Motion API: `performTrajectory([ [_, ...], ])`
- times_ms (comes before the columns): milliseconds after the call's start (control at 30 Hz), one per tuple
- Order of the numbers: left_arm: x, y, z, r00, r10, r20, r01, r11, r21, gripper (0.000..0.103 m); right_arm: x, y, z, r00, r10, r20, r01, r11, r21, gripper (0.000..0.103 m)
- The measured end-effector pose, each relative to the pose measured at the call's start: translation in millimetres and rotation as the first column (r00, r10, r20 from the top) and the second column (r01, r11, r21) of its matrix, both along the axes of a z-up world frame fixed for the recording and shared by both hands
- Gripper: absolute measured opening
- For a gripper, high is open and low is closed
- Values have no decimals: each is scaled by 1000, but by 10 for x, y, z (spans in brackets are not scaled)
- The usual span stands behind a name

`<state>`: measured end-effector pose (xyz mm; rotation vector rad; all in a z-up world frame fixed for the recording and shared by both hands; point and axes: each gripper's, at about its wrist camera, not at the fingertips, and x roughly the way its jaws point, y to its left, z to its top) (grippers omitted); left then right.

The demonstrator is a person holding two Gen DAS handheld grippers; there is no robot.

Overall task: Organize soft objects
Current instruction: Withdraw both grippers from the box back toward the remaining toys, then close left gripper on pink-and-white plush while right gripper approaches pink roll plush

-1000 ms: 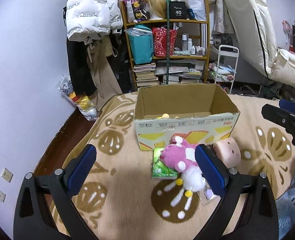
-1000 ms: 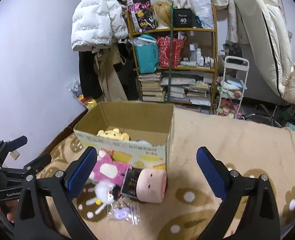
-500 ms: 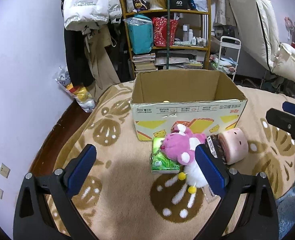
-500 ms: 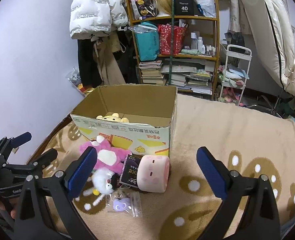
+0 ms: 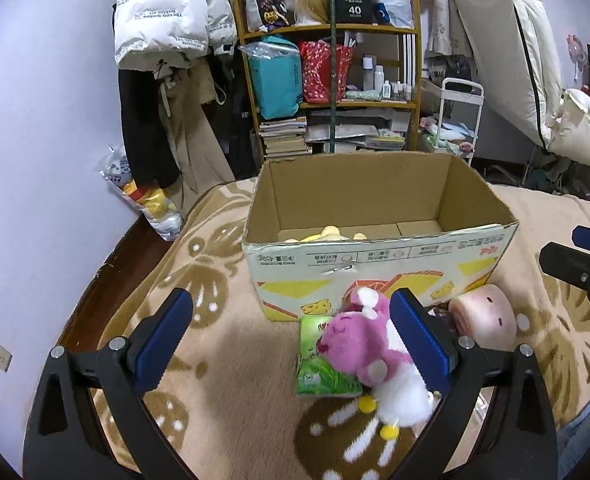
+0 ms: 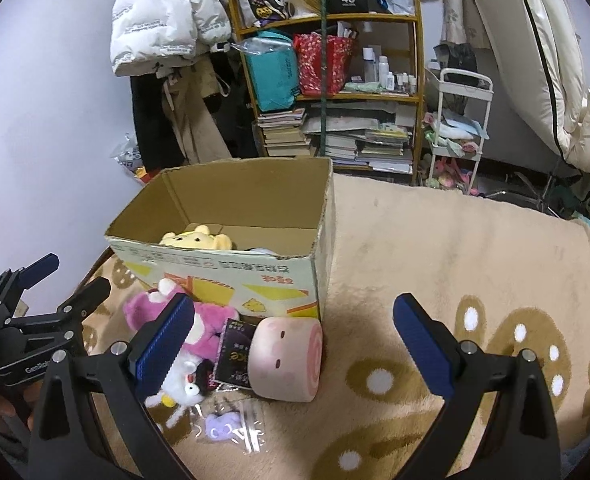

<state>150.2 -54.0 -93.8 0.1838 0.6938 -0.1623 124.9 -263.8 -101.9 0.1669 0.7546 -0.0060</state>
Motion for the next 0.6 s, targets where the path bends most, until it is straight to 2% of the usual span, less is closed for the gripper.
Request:
performTrajectory([
  [600,165,-162,-411,992,-83,-99,85,996,18,98,357,-54,-425,992,-3,-128,9,999,53,103],
])
